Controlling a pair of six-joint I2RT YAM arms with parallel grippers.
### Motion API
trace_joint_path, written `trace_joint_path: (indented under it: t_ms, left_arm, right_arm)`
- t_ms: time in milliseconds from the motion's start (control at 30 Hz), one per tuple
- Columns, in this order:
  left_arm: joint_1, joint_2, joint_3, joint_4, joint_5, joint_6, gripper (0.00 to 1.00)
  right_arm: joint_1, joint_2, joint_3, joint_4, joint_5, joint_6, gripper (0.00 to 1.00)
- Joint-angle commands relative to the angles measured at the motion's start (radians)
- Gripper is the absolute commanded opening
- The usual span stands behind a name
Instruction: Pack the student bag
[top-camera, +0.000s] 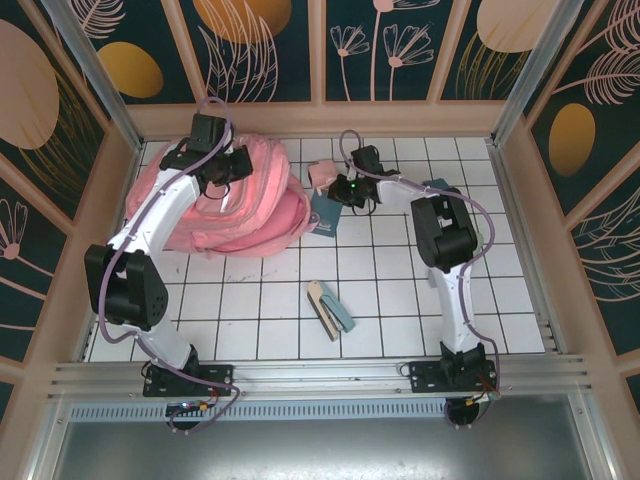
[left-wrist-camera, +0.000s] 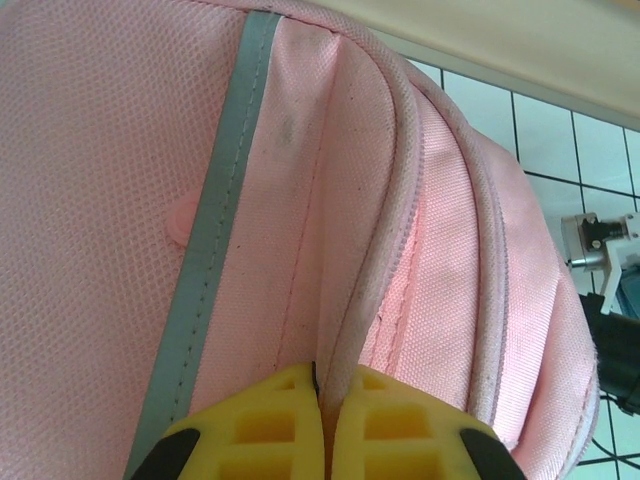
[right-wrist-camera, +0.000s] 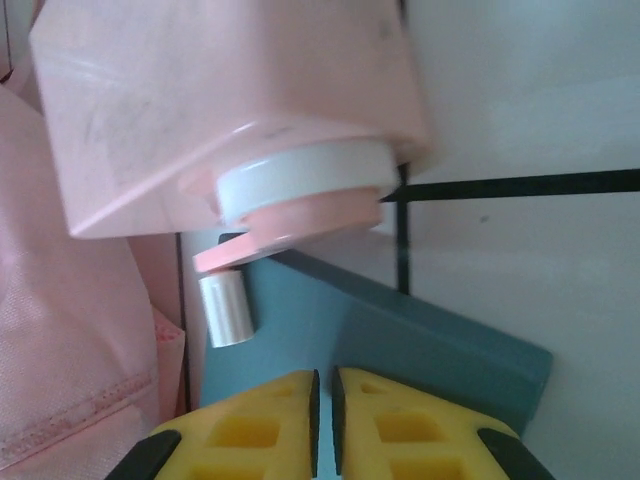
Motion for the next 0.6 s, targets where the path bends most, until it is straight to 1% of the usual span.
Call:
trace_joint_path:
  t_ms: [0, 167, 233, 367, 400, 467, 567]
  left_arm:
    - [-0.038, -0.015, 0.017, 0.083, 0.049, -0.034, 0.00]
    - [-0.065, 0.010, 0.037, 0.090, 0.050, -0.039, 0.00]
    - [-0.071, 0.044, 0.049, 0.088, 0.049, -0.039, 0.00]
    - [-0.077, 0.060, 0.054, 0.083, 0.024, -0.033, 0.03]
    - [-0.079, 0.063, 0.053, 0.079, 0.014, -0.031, 0.05]
    - [-0.084, 0.068, 0.053, 0.075, 0.006, -0.029, 0.16]
    - [-0.102, 0.072, 0.053, 0.072, -0.002, -0.035, 0.28]
  right_arm:
    - [-0.046, -0.028, -0.099, -0.048, 0.109, 0.042, 0.15]
    - [-0.109, -0.114, -0.264, -0.024, 0.178, 0.099, 0.12]
    - [-0.135, -0.171, -0.342, -0.005, 0.210, 0.143, 0.12]
    - [-0.167, -0.290, -0.498, 0.042, 0.231, 0.247, 0.12]
    - [-0.167, -0.324, -0.536, 0.048, 0.245, 0.275, 0.12]
    - [-0.168, -0.383, -0.603, 0.062, 0.255, 0.339, 0.14]
    - [-0.163, -0.468, -0.702, 0.143, 0.223, 0.404, 0.15]
